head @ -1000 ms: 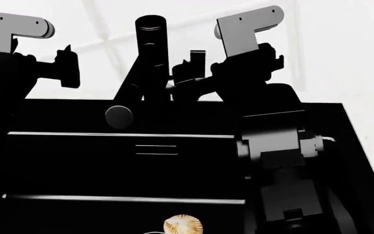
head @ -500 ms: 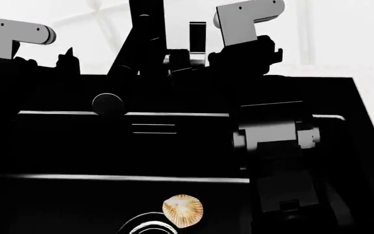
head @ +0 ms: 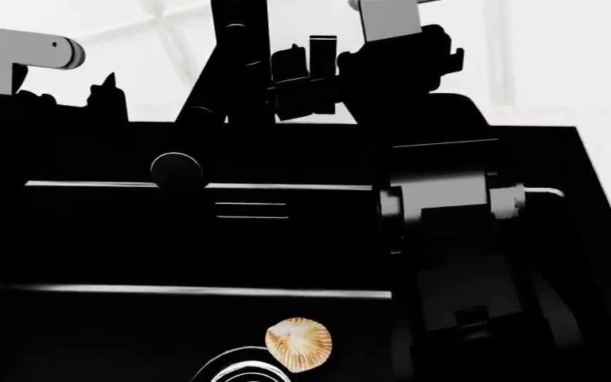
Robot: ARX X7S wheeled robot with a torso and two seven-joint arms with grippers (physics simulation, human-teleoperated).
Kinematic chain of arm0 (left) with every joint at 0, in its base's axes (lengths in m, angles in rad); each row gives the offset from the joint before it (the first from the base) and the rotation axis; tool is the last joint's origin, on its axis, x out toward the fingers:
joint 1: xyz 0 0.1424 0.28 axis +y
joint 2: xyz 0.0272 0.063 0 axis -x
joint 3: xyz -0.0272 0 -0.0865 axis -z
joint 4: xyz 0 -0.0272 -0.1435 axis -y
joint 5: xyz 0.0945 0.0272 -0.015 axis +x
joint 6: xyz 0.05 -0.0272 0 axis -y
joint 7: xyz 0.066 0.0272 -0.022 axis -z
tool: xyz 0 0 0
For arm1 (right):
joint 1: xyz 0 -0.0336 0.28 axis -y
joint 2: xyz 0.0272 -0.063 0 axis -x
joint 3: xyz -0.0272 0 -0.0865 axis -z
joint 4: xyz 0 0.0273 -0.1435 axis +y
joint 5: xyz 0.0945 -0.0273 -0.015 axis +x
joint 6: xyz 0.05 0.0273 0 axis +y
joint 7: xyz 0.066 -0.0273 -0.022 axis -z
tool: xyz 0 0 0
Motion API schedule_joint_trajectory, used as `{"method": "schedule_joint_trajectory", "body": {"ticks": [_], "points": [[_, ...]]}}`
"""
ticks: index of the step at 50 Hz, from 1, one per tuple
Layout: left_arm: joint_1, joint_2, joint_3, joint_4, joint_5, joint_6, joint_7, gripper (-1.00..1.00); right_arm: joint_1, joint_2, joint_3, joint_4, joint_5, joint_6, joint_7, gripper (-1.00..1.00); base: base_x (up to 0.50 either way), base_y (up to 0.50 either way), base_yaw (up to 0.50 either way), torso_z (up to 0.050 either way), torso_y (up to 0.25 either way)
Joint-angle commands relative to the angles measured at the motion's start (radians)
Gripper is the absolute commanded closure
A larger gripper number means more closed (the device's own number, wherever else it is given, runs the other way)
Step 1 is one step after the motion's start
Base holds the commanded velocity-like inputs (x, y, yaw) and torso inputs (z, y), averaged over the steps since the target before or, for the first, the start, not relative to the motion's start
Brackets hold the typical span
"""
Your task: Turn on the sink faucet.
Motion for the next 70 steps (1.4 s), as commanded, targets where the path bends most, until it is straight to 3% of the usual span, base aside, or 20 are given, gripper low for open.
{"method": "schedule_joint_trajectory", "body": {"ticks": [1,36,50,70], "points": [[0.007,-0.009,-0.004,0.026,-0.007,-0.022,-0.009,-1.0,0.003,0.0,-0.075,0.001,0.08,0.008,0.022,-1.0,0.0,0.0,0.0,0.0,0.0],[0.014,-0.003,0.005,-0.014,-0.016,0.008,-0.016,-1.0,-0.026,0.0,-0.059,0.001,0.06,-0.008,0.0,-1.0,0.13,0.0,0.0,0.0,0.0],[0.028,-0.012,0.001,0.019,-0.029,-0.01,-0.013,-1.0,-0.024,0.0,0.035,0.001,-0.019,-0.017,0.056,-1.0,0.0,0.0,0.0,0.0,0.0],[0.021,-0.01,0.015,-0.018,-0.028,0.026,0.0,-1.0,-0.003,0.0,-0.082,0.001,0.069,-0.011,0.065,-1.0,0.0,0.0,0.0,0.001,-0.049]]}}
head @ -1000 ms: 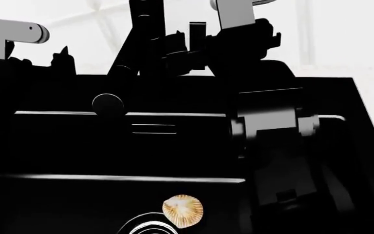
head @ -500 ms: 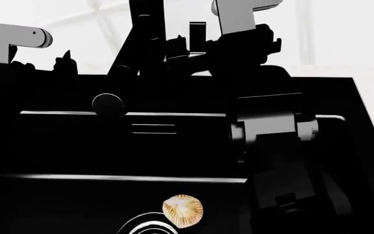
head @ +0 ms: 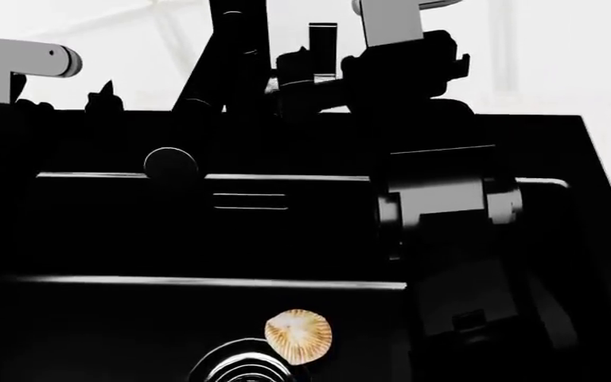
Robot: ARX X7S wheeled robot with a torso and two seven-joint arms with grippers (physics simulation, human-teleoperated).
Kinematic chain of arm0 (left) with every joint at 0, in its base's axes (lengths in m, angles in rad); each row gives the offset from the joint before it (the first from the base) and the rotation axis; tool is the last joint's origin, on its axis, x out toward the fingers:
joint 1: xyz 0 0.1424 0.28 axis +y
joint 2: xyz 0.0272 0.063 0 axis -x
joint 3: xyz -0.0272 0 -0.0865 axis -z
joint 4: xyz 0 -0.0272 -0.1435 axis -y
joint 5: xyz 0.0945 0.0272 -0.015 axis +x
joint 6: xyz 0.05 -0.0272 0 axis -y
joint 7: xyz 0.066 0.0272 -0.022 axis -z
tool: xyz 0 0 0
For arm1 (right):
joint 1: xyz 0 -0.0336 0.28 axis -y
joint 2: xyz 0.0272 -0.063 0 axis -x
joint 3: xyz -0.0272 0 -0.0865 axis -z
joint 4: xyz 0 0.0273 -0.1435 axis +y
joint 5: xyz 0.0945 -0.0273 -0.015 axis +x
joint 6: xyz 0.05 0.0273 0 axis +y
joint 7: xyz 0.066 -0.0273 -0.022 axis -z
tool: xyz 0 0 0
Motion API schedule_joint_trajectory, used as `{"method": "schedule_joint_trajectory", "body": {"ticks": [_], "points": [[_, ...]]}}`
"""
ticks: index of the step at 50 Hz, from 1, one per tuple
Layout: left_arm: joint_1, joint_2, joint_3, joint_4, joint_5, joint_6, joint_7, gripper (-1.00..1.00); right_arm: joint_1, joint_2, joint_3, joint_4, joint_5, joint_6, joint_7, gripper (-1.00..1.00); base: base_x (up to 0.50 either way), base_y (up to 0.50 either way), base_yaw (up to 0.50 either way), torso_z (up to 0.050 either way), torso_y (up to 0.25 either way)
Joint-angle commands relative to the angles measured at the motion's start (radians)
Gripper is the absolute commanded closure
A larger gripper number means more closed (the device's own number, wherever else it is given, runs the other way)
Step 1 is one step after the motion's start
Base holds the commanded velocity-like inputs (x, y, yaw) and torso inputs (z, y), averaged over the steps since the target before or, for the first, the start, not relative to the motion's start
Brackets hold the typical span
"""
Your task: Turn on the sink faucet.
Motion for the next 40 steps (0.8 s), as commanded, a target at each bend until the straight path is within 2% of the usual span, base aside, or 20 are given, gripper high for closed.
{"method": "schedule_joint_trajectory", "body": {"ticks": [1,15,32,40], "points": [[0.004,0.001,0.007,-0.011,-0.001,0.013,0.006,-1.0,0.012,0.0,-0.069,0.001,0.055,0.003,0.01,-1.0,0.0,0.0,0.0,0.003,-0.193],[-0.007,0.009,0.011,-0.04,-0.003,0.03,0.006,-1.0,0.055,0.0,-0.191,0.001,0.167,-0.001,0.017,-1.0,0.0,0.0,0.0,0.003,-0.09],[0.018,-0.005,0.005,0.005,-0.016,0.004,0.002,-1.0,0.063,0.0,-0.14,0.001,0.132,0.004,0.056,-1.0,0.0,0.0,0.0,0.002,-0.035],[0.023,-0.006,0.005,0.014,-0.02,0.0,-0.003,-1.0,0.057,0.0,-0.073,0.001,0.066,0.013,0.09,-1.0,0.0,0.0,0.0,0.0,0.0]]}}
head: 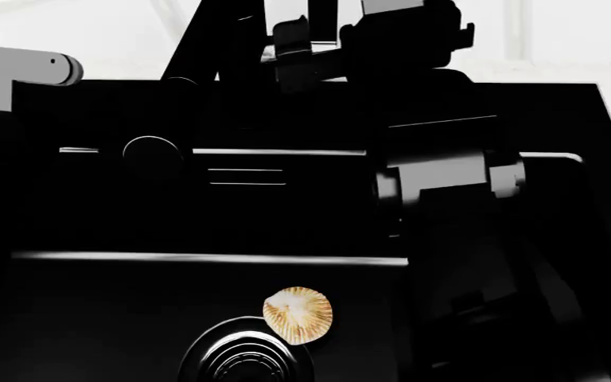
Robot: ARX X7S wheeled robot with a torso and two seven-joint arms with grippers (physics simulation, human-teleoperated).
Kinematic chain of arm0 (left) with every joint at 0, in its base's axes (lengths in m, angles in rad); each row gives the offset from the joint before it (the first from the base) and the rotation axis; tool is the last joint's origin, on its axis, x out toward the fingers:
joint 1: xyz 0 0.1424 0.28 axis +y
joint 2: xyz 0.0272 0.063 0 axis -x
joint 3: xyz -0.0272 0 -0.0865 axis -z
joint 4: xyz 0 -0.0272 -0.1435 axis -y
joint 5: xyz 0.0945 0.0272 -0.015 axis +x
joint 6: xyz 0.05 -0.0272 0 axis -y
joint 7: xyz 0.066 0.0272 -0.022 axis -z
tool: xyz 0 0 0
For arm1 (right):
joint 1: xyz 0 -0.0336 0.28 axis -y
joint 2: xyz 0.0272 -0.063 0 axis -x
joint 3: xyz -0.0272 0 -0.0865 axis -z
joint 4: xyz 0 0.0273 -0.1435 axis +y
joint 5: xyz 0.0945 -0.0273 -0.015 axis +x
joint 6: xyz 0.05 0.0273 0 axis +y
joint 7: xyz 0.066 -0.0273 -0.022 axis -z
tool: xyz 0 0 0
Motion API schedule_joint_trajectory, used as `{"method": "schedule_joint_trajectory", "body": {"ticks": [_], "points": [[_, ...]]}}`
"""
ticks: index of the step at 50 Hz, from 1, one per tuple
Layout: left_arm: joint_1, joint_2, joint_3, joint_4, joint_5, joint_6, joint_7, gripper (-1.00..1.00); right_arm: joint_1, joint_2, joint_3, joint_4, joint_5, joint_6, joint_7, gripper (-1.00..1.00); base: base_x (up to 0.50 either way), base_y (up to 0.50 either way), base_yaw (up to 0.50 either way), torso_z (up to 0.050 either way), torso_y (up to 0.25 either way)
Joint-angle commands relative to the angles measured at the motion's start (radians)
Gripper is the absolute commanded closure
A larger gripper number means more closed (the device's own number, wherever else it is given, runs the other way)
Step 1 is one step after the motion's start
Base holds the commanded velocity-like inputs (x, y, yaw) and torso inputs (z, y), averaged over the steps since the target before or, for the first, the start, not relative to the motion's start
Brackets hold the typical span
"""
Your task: Turn on the sink faucet.
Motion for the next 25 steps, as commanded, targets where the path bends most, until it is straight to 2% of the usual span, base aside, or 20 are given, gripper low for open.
{"method": "schedule_joint_trajectory", "body": {"ticks": [1,16,25], "points": [[0.007,-0.002,0.0,0.012,-0.006,-0.006,-0.005,-1.0,-0.002,0.0,0.047,0.003,-0.052,0.01,0.033,-1.0,0.0,0.0,0.0,0.0,0.0],[0.006,0.001,0.009,0.005,-0.012,0.004,-0.01,-1.0,-0.017,0.0,0.222,0.003,-0.22,0.04,0.034,-1.0,0.0,0.0,0.0,0.0,0.0],[0.005,-0.001,0.016,0.02,-0.012,-0.008,-0.013,-1.0,-0.034,0.001,0.271,0.003,-0.255,0.042,0.025,-1.0,0.0,0.0,0.0,0.0,0.0]]}}
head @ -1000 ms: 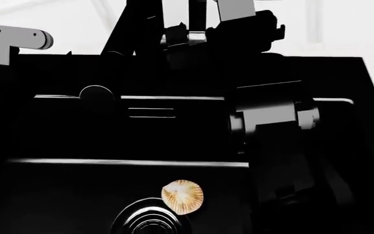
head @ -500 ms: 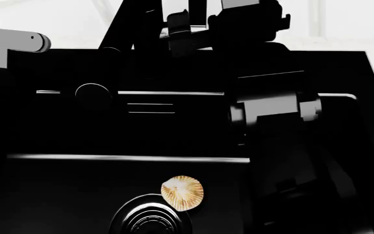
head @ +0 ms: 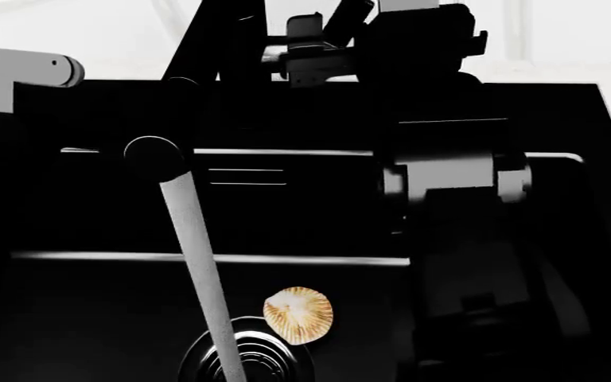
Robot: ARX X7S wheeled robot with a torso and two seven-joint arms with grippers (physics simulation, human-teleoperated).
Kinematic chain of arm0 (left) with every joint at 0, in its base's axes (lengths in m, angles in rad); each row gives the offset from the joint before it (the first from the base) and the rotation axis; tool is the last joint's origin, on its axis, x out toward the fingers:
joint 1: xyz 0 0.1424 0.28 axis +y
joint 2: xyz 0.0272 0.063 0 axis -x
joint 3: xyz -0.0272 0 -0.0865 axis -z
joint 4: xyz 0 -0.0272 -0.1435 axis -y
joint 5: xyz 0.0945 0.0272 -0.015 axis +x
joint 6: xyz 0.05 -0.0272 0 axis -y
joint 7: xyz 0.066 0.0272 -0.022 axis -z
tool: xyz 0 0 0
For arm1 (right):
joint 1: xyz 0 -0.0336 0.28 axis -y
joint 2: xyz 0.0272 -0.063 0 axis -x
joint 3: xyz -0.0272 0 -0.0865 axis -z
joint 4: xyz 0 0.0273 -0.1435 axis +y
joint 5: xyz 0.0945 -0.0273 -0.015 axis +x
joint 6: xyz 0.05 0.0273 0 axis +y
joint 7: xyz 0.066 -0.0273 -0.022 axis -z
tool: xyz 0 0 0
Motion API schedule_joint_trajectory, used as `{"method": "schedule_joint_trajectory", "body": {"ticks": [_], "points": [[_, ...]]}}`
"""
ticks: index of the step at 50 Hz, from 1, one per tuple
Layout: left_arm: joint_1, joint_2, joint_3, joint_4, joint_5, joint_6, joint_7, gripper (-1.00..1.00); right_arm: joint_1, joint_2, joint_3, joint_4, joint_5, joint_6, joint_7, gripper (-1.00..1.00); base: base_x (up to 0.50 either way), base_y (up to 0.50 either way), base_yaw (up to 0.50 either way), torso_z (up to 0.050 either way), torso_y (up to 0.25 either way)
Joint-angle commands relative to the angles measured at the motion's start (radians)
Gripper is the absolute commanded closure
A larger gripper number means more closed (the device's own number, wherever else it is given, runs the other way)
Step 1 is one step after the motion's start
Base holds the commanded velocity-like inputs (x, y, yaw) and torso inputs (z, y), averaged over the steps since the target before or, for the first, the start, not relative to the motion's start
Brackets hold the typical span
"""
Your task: Turn on the sink faucet.
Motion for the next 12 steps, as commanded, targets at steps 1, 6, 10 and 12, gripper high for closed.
{"method": "schedule_joint_trajectory", "body": {"ticks": [1,6,10,12], "points": [[-0.001,-0.001,0.007,0.011,-0.002,-0.007,-0.004,-1.0,-0.022,0.001,0.073,0.024,-0.115,0.004,0.014,-1.0,0.0,0.0,0.0,0.0,0.0],[0.004,0.0,0.008,0.009,-0.005,-0.003,-0.004,-1.0,-0.03,0.001,0.149,0.024,-0.166,0.006,0.008,-1.0,0.0,0.0,0.0,0.0,0.0],[0.004,0.001,0.011,0.01,-0.007,-0.005,-0.007,-1.0,-0.035,0.001,0.175,0.024,-0.18,0.002,0.005,-1.0,0.0,0.0,0.0,0.0,0.0],[0.013,-0.004,0.009,0.034,-0.01,-0.017,-0.009,-1.0,-0.036,0.001,0.187,0.024,-0.185,0.002,0.003,-1.0,0.0,0.0,0.0,0.0,0.0]]}}
